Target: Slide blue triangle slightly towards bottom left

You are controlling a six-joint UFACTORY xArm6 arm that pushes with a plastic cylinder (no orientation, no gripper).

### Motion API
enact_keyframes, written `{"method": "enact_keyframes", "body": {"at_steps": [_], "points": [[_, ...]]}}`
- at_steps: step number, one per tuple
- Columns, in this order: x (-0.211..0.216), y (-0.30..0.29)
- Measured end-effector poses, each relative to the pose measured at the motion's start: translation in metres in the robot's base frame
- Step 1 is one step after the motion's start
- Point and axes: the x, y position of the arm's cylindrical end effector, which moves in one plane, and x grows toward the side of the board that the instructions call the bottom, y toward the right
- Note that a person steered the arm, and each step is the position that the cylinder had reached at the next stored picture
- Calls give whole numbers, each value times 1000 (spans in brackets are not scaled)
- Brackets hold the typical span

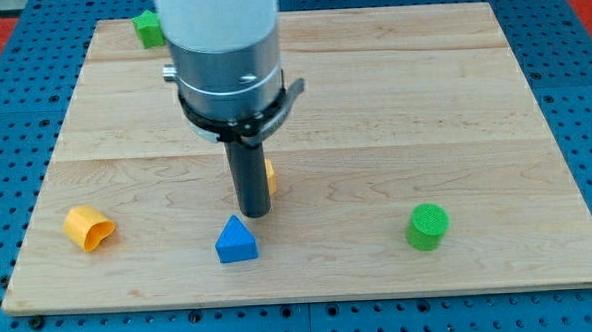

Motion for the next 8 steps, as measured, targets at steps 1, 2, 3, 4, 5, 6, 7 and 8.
{"method": "enact_keyframes", "body": {"at_steps": [1, 2, 3, 4, 5, 6, 7, 8], "points": [[-17, 31], [-29, 43], [-49, 19], [-79, 23], [-64, -36], [-43, -83], [-33, -115], [-54, -74]]}}
